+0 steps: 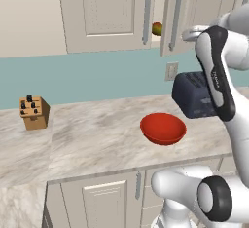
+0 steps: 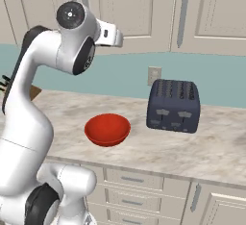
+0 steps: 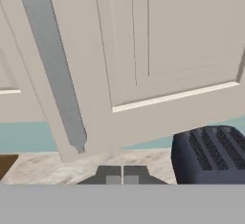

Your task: Open the cabinet. Pick the pear and mango from the cabinet and place them into the bowl. Then close the cabinet.

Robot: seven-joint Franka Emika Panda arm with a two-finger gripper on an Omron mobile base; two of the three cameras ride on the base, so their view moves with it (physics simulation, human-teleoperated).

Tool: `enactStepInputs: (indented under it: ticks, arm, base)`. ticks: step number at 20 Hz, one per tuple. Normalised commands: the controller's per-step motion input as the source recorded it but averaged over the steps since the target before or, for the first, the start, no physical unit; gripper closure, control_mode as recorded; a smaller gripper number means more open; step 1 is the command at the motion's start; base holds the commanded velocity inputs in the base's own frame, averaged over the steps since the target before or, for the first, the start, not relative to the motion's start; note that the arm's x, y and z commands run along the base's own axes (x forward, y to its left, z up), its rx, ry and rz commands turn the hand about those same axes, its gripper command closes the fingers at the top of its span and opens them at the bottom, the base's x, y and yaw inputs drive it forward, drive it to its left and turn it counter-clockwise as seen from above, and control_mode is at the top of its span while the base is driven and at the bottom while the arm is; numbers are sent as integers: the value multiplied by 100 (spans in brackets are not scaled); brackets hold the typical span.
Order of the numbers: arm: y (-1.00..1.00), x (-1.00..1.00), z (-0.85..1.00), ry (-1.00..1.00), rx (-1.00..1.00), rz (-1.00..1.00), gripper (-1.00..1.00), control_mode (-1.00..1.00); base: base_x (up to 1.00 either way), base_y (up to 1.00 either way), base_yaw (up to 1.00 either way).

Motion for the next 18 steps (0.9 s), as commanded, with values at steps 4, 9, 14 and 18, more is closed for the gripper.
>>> enactStepInputs:
  ticks: [4, 9, 14, 18]
  arm:
    - [12, -82, -15, 1, 0, 11, 100, -100]
    - [50, -51, -7, -1, -1, 1, 100, -100]
    - [72, -3, 0, 0, -4, -1, 100, -100]
    - [73, 20, 0, 4, -4, -6, 100, -100]
  base:
    - [0, 0, 0]
    - [0, 0, 0]
    - [0, 0, 0]
    - [0, 0, 0]
